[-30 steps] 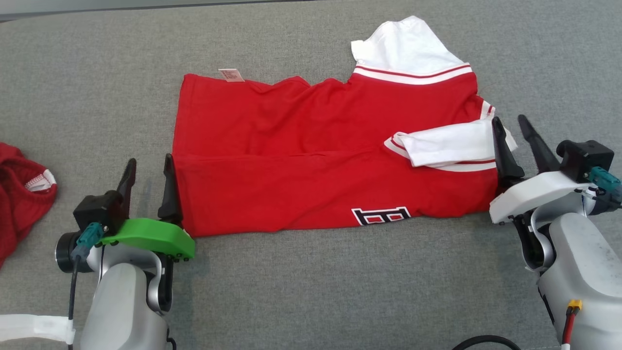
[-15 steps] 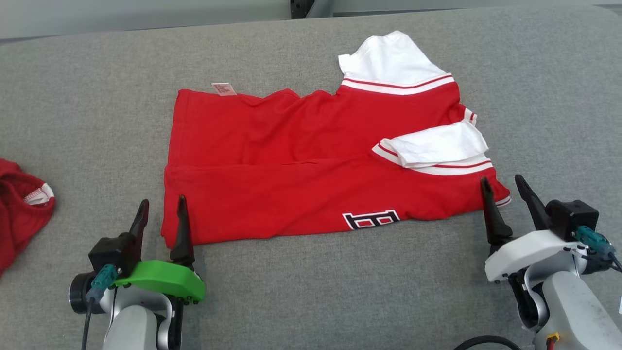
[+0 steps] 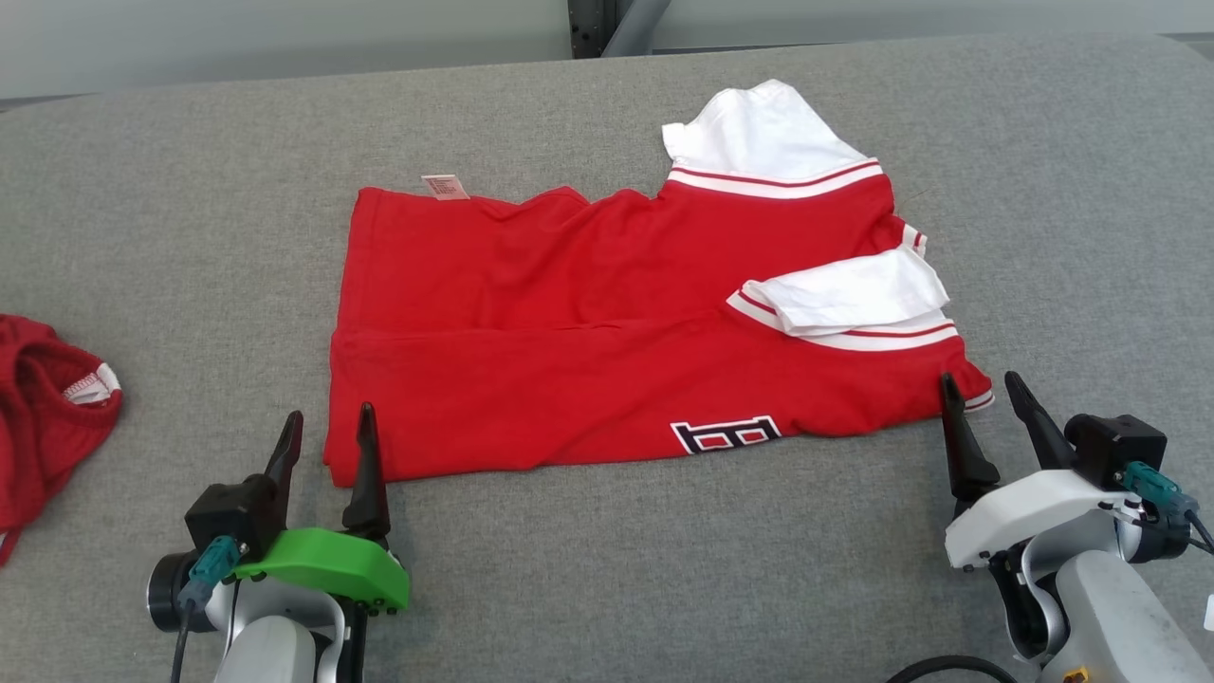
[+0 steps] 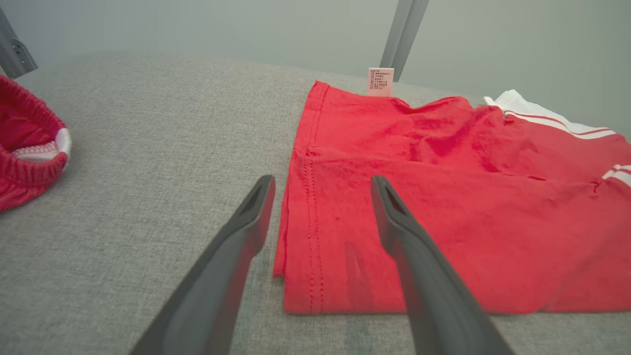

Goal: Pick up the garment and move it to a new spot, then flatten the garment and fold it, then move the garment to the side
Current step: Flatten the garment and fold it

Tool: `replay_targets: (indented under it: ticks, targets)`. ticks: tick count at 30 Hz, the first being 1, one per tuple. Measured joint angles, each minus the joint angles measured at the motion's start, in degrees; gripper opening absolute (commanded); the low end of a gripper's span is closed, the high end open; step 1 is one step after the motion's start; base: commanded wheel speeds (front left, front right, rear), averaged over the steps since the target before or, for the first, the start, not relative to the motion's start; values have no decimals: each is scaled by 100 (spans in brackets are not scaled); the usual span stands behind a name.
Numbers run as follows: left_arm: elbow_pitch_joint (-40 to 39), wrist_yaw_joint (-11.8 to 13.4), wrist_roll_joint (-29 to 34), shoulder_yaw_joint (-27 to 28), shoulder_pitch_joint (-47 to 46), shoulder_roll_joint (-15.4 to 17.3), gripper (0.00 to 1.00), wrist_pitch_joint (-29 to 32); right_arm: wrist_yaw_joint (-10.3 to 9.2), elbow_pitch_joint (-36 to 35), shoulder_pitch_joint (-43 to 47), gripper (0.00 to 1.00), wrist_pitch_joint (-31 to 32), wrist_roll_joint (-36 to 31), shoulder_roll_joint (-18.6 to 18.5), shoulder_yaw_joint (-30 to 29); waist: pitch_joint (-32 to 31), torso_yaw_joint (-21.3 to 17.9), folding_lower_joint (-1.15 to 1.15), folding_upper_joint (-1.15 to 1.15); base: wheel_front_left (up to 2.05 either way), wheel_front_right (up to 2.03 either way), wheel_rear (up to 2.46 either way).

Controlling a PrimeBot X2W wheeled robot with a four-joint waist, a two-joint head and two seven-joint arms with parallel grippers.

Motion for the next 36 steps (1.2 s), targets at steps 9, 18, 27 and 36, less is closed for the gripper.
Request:
replay_targets:
  ticks: [9,18,27,36]
  targets:
    - [-3,0,21,-51,75,0,100,0,0,-92,-11,100,0,157,-14,89,-59,33,0,0,0,0,0]
    - [57,-1,34,-91,78,0,100,0,0,97,-165,70,0,307,-122,219,-93,60,0,0,0,0,0]
    - [87,-1,41,-118,107,0,100,0,0,435,-184,75,0,350,-149,268,-153,150,0,0,0,0,0]
    - [97,-1,38,-122,137,0,100,0,0,788,-205,19,0,398,-124,300,-169,135,0,0,0,0,0]
